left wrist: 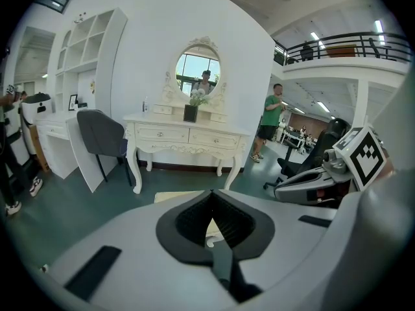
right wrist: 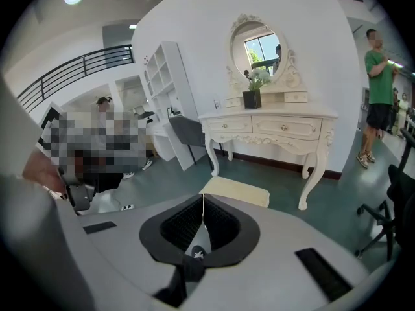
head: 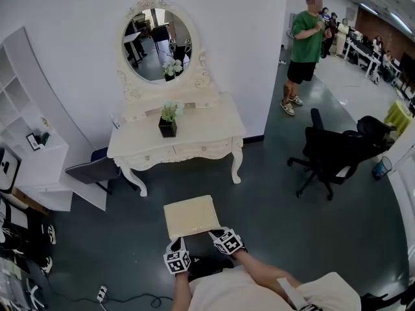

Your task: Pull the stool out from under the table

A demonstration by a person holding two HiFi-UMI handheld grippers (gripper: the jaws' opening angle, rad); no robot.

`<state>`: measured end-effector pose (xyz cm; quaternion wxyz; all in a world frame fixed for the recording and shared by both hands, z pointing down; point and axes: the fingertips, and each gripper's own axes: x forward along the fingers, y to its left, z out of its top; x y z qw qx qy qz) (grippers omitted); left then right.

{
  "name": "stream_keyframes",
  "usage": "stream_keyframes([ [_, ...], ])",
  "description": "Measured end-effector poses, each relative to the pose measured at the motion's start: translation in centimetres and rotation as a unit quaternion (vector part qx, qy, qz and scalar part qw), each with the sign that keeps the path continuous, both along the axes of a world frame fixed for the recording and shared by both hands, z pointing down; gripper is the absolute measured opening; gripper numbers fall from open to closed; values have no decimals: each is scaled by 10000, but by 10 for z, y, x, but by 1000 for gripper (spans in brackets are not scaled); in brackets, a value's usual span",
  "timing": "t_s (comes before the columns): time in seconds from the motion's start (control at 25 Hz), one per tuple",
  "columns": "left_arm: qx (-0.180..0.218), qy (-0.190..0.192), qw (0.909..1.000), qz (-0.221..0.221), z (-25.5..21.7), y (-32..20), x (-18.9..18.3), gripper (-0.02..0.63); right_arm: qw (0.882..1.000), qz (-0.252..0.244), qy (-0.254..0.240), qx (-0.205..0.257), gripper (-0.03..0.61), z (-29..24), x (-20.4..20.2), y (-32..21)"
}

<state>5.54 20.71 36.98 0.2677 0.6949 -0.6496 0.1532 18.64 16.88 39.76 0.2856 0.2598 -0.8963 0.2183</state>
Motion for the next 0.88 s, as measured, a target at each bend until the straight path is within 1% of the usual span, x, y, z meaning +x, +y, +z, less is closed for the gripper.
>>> stream_keyframes([
  [0.2,-2,59,10000,-36,1,0,0,15,10000,2,22,-13,44,2,0,1],
  [0.44,1,65,10000,25,0,-4,1,15,9999,111,19,0,44,0,2,-4],
  [0.72,-42,79,10000,12,3,-2,-4,15,9999,-1,99,126,43,-2,-2,-4],
  [0.88,-43,76,10000,16,1,-3,-5,15,9999,-12,108,125,43,-4,-4,-4],
])
